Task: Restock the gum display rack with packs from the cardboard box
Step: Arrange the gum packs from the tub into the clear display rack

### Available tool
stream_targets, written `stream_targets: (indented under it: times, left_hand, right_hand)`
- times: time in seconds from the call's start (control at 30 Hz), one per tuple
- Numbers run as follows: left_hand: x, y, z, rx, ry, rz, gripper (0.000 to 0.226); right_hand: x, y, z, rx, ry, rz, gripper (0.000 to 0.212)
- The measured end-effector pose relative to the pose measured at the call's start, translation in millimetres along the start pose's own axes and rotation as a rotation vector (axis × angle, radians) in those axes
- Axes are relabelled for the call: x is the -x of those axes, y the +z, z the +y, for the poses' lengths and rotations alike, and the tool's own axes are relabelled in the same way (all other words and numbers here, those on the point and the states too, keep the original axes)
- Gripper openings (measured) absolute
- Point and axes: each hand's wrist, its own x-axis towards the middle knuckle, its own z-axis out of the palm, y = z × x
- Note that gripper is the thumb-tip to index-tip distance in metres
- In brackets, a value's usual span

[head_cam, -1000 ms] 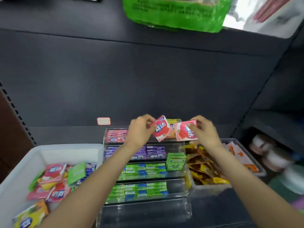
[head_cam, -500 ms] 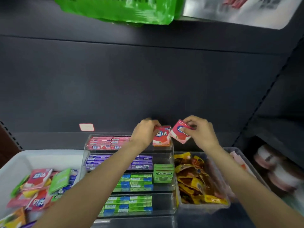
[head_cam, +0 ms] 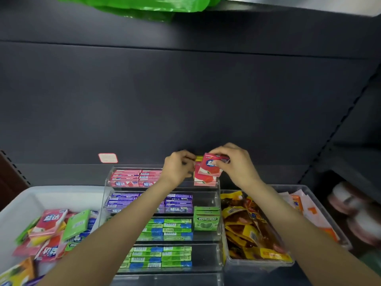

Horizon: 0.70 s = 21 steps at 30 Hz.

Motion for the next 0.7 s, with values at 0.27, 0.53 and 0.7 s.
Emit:
stream_targets:
  times: [0.27,0.53,0.7]
  left_hand:
    - [3.1,-4.9,-3.4,0.092,-0.055,-0.067,0.021]
    - [9.9,1.6,1.8,0.061,-0.111,-0.081,0.036]
    - [12.6,8.6,6.1,0.08,-0.116,-0.086,0.035]
  right_hand:
    - [4.9,22.5,3.9,0.398,-0.111,-0.036,0.039]
    - [8.7,30.4,10.5,0.236,0.116,-0.014,0.054]
    - [11.7,36.3,6.2,0.209,0.131,-0.017,0.053]
